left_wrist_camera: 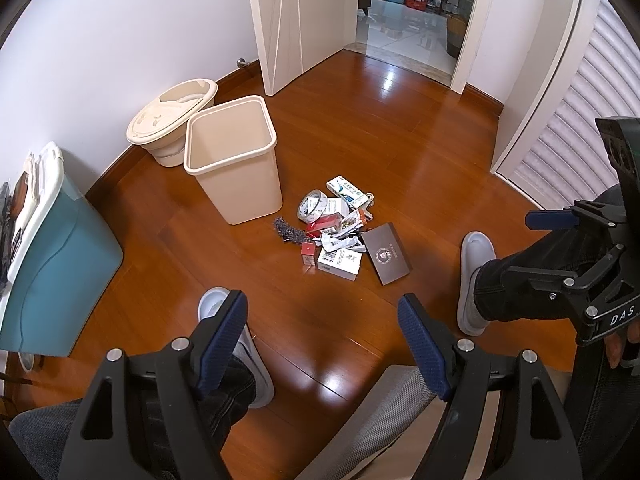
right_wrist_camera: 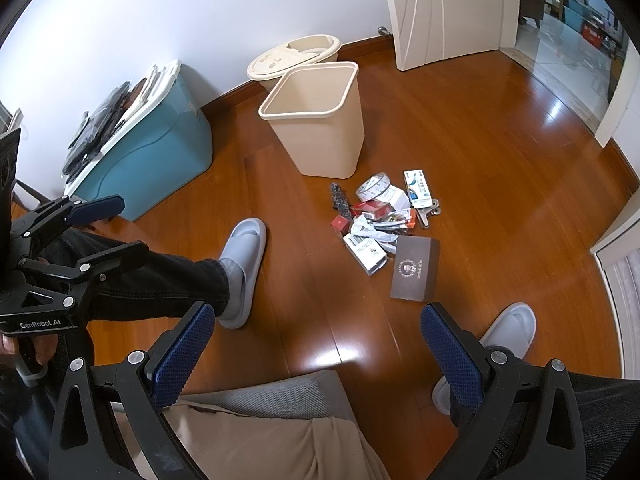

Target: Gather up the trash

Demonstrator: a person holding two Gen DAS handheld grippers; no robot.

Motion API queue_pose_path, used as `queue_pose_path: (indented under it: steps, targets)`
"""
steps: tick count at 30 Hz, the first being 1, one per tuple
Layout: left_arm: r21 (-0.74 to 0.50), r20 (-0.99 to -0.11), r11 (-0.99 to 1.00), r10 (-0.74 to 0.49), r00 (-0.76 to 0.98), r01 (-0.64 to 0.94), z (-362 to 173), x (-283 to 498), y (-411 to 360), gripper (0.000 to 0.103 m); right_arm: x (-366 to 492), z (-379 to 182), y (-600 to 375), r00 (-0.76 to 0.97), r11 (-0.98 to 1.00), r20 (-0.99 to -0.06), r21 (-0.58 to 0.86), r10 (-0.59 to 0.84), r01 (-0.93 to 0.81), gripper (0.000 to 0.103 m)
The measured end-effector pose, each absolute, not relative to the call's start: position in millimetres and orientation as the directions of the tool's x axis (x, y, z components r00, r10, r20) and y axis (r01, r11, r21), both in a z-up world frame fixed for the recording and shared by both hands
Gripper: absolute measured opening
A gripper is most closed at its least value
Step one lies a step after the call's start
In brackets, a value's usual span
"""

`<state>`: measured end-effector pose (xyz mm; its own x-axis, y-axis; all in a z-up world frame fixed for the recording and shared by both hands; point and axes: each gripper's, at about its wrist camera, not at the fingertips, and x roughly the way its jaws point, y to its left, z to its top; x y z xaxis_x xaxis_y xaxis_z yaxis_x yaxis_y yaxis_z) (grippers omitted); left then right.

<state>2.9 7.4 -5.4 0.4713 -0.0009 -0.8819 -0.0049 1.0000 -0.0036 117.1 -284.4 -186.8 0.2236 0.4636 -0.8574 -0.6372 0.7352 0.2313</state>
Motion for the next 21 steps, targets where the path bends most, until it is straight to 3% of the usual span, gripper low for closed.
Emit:
queue_pose_path:
  steps: [21]
  targets:
    - [-0.004,-0.882,1.000,-0.001,0.472,-0.006,-6.2,1.8,8.8,0.077,117.9,-188.0,-283.4,0.219,0.731,-0.859,0.230,0.462,-0.642,0.103]
